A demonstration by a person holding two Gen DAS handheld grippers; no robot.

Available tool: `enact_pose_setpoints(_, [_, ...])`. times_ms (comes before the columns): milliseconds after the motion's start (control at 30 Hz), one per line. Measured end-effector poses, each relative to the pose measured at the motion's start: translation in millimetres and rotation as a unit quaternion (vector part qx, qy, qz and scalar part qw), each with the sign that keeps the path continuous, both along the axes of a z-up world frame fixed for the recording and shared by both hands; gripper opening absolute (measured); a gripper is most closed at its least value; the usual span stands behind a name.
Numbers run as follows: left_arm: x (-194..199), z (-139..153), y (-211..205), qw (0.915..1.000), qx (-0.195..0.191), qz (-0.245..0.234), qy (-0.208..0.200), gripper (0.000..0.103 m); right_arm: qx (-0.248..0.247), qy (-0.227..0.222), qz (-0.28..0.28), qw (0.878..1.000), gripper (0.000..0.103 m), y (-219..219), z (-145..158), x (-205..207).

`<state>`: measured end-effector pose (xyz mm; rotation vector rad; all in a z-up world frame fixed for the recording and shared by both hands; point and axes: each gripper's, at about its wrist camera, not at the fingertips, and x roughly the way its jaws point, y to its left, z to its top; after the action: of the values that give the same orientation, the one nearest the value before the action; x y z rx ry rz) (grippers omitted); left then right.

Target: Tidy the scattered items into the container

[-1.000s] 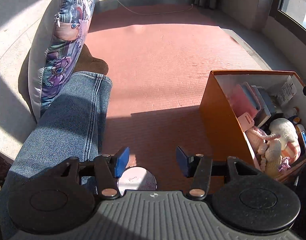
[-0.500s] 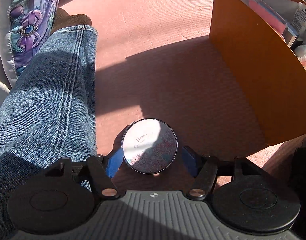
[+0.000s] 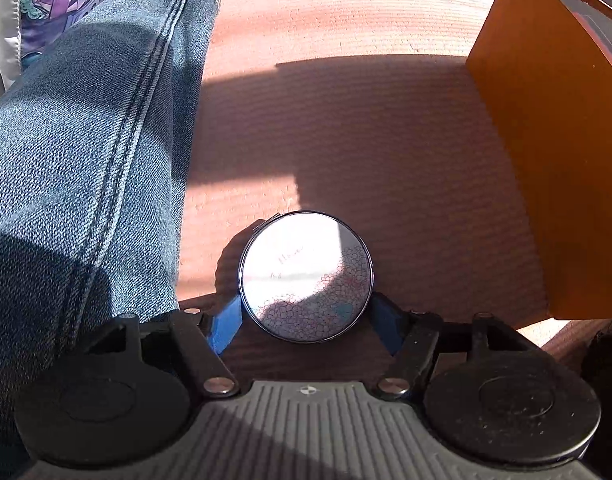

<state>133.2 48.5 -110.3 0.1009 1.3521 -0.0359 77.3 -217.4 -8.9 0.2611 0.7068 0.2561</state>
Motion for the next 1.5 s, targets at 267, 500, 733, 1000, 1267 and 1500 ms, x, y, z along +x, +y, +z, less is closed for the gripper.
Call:
enact_pose_setpoints(267, [-12, 25, 3, 0.9993, -0.032, 0.0, -0.021, 0.072, 0.002, 0.005, 0.001, 1.0, 0.054, 0, -2, 3])
enact_pose_setpoints(500, [-19, 42, 0, 0.998, -0.039, -0.019, -0.045, 0.012, 0.002, 0.006, 0.001, 1.0, 0.054, 0, -3, 4])
enact_pose_setpoints(733, [-22, 56, -36, 0.9816, 0.037, -0.148, -0.115, 0.05, 0.002, 0.008, 0.001, 1.0, 0.054, 0, -4, 4])
enact_pose_setpoints(1000, [-8, 16, -68, 0.9296, 0.106, -0.348, -0.06, 0.075, 0.0, 0.014, 0.001, 1.0, 0.054, 0, -7, 5])
enact_pose_setpoints(1267, [9, -5, -57, 0.9444, 0.08, -0.319, -0.015, 0.075, 0.003, 0.018, 0.0, 1.0, 0.054, -1, -7, 6])
enact_pose_setpoints(1500, [9, -2, -56, 0.944, 0.078, -0.32, -0.021, 0.055, 0.002, 0.019, -0.002, 1.0, 0.054, -1, -8, 7])
